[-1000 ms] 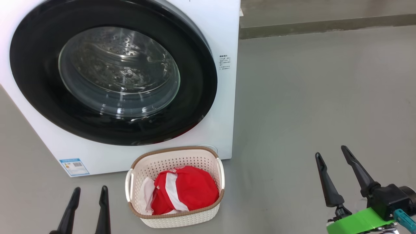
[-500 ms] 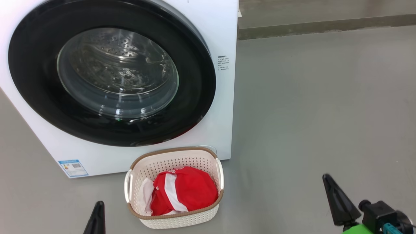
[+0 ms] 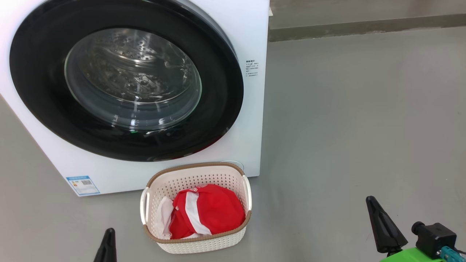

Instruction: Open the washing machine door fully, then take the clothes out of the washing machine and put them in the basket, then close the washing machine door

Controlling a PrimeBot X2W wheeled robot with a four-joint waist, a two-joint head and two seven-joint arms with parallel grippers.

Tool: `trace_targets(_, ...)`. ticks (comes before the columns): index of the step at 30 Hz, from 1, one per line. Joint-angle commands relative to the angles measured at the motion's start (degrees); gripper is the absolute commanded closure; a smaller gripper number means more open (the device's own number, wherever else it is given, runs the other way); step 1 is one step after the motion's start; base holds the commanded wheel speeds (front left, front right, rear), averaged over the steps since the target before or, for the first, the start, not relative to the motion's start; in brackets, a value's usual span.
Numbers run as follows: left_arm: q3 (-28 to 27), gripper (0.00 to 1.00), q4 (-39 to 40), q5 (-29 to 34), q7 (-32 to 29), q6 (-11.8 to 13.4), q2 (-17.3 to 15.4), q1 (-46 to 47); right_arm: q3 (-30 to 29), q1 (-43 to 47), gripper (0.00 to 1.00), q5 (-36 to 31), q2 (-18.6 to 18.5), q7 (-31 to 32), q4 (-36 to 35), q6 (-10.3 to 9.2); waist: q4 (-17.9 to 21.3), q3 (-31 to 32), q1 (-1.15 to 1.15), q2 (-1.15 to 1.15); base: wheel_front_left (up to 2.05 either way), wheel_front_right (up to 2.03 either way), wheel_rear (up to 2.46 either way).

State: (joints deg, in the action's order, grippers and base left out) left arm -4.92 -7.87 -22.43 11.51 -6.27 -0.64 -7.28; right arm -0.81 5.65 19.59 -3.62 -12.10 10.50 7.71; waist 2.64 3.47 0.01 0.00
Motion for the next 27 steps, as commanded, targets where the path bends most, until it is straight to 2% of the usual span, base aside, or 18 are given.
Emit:
trace_targets(1, -0.32, 1.0, 1.08, -1.7, -0.29, -0.16, -0.59, 1.82, -0.32, -2.6, 1.0, 2.03, -0.52, 0.24, -1.14, -0.03, -0.04, -0.06, -0.01, 0.0, 0.0, 0.0, 0.0)
trace_targets(27, -0.61, 1.0, -0.6, -17.48, -4.39, -0.41, -0.98, 4.52, -1.37, -4.73, 1.0, 18.56, -0.38, 4.33, -0.06, -0.07, -0.65, -0.89, -0.01, 0.0, 0.0, 0.0, 0.0)
